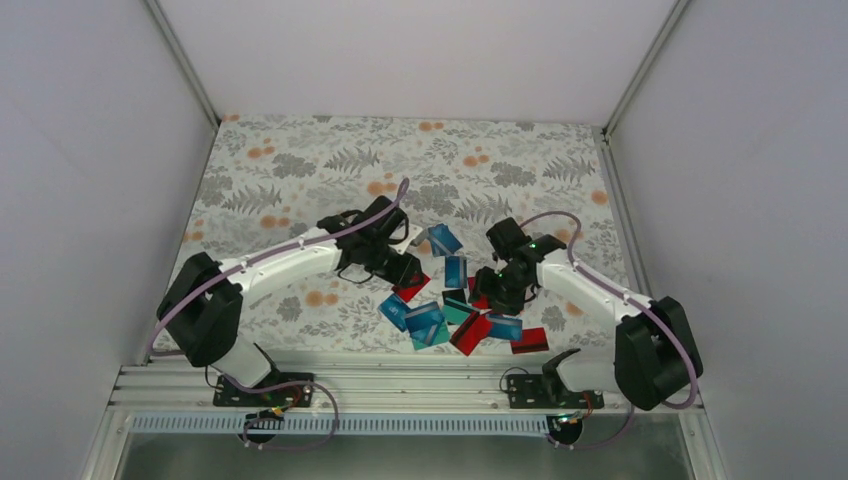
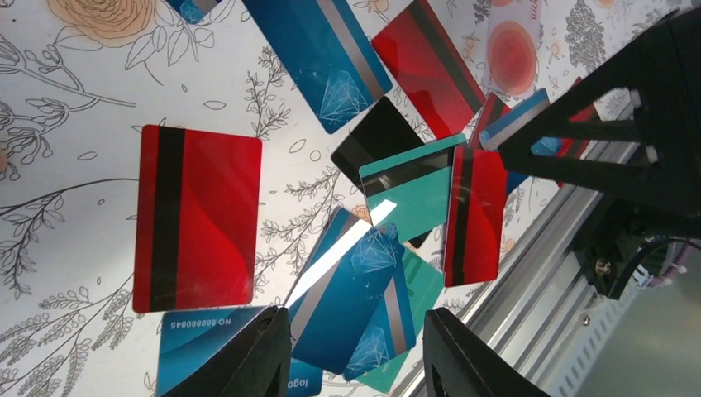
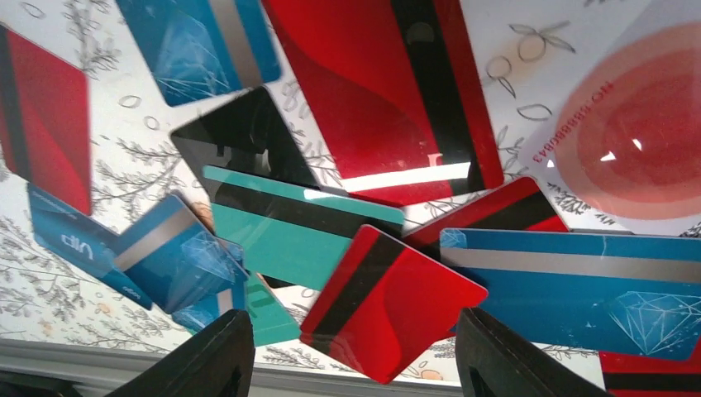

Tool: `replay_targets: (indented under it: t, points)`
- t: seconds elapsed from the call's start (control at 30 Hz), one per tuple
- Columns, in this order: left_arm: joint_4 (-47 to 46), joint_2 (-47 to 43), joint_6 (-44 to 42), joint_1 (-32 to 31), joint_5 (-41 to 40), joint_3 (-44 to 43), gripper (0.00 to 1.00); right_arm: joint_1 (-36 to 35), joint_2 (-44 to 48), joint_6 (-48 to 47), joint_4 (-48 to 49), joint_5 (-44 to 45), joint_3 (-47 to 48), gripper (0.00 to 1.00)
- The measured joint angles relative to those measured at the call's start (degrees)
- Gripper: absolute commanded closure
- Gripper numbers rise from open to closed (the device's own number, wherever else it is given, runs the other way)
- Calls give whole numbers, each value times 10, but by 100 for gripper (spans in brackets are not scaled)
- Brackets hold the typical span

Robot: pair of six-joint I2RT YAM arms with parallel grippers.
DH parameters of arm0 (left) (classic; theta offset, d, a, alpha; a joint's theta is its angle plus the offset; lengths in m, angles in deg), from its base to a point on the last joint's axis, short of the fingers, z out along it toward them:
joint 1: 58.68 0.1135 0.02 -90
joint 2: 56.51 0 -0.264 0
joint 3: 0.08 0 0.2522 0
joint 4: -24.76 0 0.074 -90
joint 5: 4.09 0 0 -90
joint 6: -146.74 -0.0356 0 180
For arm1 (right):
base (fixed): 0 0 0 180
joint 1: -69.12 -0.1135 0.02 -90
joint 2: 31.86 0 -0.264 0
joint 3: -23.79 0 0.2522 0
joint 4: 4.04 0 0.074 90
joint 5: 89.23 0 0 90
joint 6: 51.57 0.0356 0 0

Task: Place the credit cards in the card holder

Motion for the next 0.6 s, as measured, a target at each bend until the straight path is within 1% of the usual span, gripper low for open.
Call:
replay_targets:
  t: [0.13, 0.33, 0.47, 0.6]
  points:
    - [-14, 13, 6, -24, -26, 1, 58, 0, 24, 10, 24, -17, -42, 40]
    - [-37, 49, 14, -70, -52, 27, 58, -17, 59, 19, 94, -88, -100, 40]
    - [-42, 78, 14, -77, -68, 40, 57, -38, 67, 23, 116, -111, -111, 40]
    - [-49, 97, 14, -78, -81, 40, 54, -55, 85, 32, 126, -118, -116, 40]
